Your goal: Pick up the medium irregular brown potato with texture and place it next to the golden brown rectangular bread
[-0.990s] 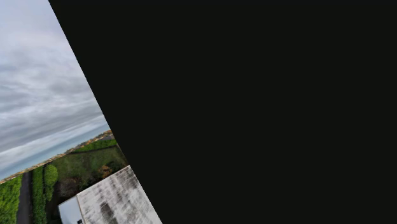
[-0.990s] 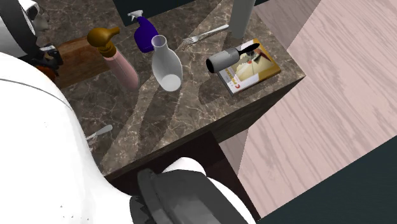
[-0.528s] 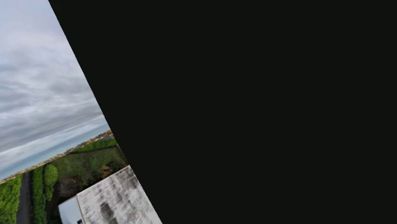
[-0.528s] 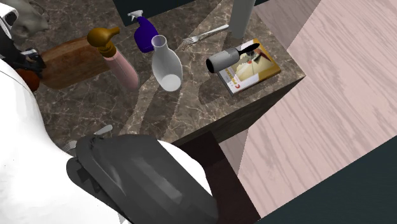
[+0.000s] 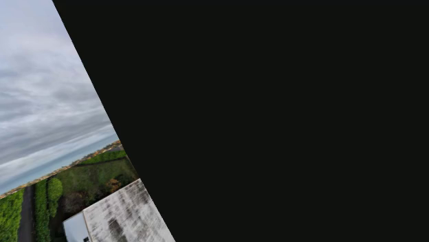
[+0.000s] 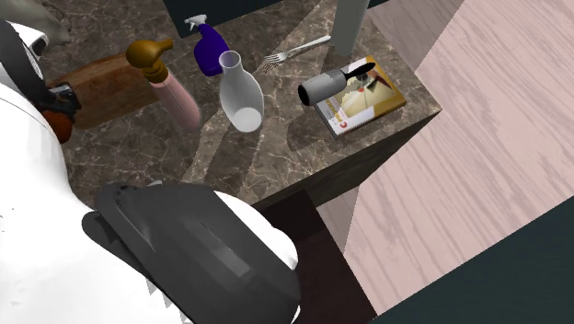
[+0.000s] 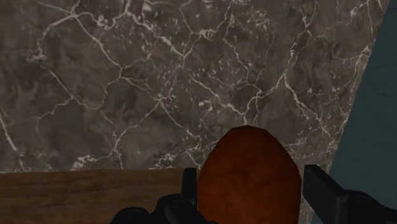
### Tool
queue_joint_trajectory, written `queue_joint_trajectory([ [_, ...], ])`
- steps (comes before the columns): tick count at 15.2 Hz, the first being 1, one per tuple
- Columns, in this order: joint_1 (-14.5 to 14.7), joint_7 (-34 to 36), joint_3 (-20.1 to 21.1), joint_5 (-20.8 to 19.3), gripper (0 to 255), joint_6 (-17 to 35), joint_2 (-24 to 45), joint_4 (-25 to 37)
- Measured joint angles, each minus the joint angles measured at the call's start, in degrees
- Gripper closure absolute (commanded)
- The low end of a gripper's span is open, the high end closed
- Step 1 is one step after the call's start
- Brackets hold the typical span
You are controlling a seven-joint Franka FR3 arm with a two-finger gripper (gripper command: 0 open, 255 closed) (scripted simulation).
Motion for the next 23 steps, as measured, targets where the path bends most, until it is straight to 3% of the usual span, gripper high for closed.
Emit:
queue_joint_trajectory([
  [23, 1.6, -8.0, -0.1, 6.9, 255, 17.1, 8.9, -9.1],
])
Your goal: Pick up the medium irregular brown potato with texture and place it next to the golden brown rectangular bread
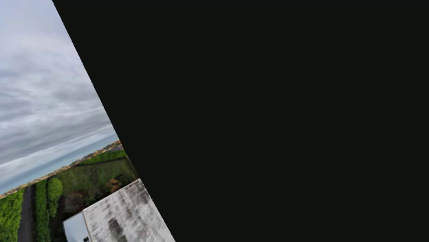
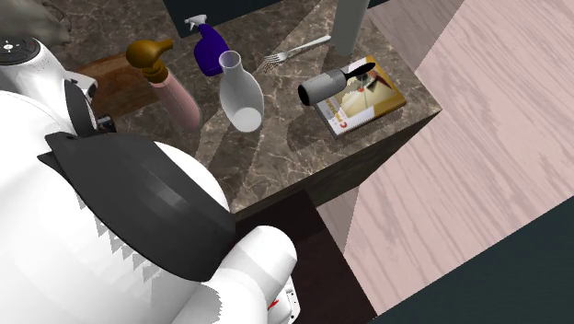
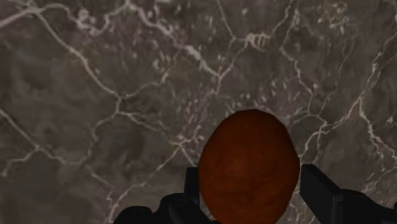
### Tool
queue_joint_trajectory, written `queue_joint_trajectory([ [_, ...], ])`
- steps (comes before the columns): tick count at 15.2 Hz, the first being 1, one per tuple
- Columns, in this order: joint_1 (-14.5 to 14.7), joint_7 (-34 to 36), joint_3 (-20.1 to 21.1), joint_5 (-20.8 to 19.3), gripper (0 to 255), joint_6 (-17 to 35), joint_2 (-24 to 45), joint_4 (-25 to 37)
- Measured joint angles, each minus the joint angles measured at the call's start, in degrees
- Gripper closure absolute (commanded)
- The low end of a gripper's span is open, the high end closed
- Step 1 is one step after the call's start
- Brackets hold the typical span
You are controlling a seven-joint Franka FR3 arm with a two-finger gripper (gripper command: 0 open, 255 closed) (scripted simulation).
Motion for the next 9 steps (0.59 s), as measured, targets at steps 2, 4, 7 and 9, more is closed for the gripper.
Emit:
queue_joint_trajectory([
  [2, 0.2, -0.9, 0.0, 1.0, 255, 1.5, 0.9, -0.2],
  [4, 0.4, -1.9, 0.2, 2.0, 255, 2.6, 1.7, -0.2],
  [7, 0.4, -2.0, 0.3, 2.0, 255, 2.6, 1.8, 0.0],
  [9, 0.4, -2.0, 0.4, 2.1, 255, 2.7, 1.9, -0.1],
])
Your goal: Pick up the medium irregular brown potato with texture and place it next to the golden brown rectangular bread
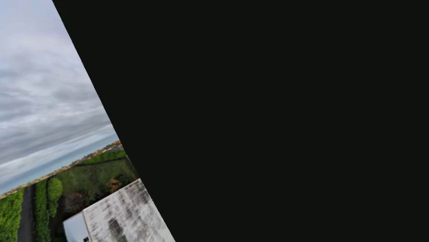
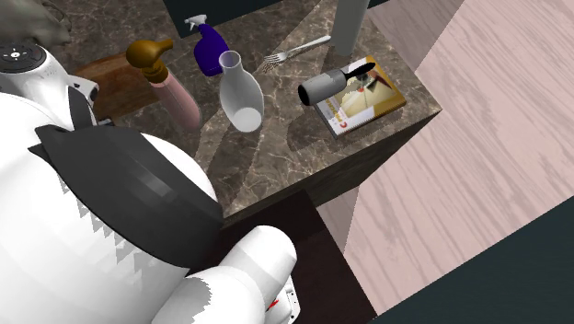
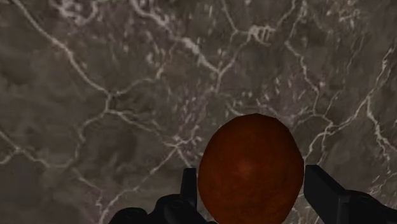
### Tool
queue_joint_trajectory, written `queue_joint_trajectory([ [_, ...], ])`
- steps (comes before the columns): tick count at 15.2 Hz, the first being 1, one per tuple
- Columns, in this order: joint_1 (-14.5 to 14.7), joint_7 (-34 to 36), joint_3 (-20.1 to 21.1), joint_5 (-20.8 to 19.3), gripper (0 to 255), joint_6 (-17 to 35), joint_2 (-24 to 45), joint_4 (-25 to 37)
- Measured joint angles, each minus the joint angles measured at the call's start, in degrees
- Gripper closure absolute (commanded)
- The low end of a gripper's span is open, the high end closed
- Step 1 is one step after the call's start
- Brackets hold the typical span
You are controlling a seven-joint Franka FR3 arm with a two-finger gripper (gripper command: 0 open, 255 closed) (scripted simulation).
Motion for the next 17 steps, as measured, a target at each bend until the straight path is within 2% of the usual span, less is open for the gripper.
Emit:
queue_joint_trajectory([
  [1, -0.1, 0.0, 0.0, -0.1, 0, -0.2, -0.1, 0.0],
  [7, -0.3, -0.1, -0.3, -0.2, 0, -0.2, 0.2, -0.5],
  [12, -1.6, 2.3, -1.2, -3.8, 0, -6.1, -5.4, -0.2],
  [17, -1.7, 2.7, -1.1, -4.2, 0, -6.8, -5.9, 0.0],
])
